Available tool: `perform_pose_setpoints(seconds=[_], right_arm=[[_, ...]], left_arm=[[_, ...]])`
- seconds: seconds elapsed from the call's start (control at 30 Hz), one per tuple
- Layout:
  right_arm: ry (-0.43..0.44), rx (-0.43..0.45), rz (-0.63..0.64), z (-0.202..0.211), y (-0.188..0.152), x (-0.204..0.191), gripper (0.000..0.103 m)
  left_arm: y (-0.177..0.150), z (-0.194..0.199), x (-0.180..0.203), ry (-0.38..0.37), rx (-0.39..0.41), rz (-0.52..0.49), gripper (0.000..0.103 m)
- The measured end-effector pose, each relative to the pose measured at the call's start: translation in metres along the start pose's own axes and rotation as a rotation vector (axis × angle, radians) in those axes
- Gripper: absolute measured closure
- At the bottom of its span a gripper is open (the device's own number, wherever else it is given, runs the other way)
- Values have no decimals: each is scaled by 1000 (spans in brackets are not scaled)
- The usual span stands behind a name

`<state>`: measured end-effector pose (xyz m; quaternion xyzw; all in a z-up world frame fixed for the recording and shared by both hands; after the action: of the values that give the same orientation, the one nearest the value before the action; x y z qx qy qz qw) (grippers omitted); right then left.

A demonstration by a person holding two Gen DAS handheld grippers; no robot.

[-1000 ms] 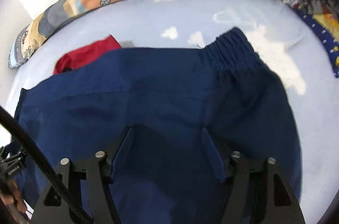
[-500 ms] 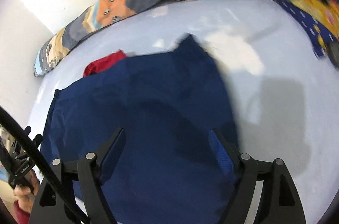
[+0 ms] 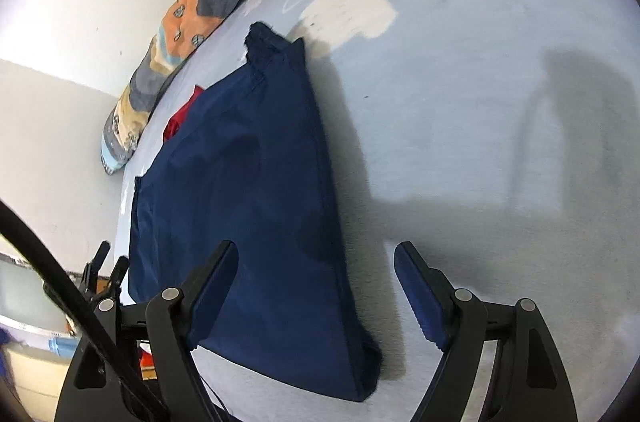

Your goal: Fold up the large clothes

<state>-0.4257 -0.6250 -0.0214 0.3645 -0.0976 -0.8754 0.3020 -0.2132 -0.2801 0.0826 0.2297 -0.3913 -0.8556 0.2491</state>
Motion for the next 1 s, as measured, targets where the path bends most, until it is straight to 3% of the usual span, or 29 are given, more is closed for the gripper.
perform_pose_setpoints(seconds=[0.23, 0.63, 1.0], right_arm=[[-13, -50, 30, -20, -3, -1, 18], [16, -86, 102, -41, -4, -20, 16], [-25, -103, 205, -60, -10, -39, 9]], left_arm=[[-4, -16, -11, 17, -45, 70, 2], [2, -2, 8, 29, 23, -38, 2], [5, 0, 10, 39, 38, -45, 2]])
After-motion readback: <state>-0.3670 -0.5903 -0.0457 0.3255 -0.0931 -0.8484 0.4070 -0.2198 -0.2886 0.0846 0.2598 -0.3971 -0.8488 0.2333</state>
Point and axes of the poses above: each gripper's, at about its wrist camera, not at the fingertips, and z roughly against the way its jaws point, x to its right, y to its top, the point moved 2 cm from there along -z, roughly the way its jaws point, and after that the axes turned 9 degrees about x, right-handed, at the moved point
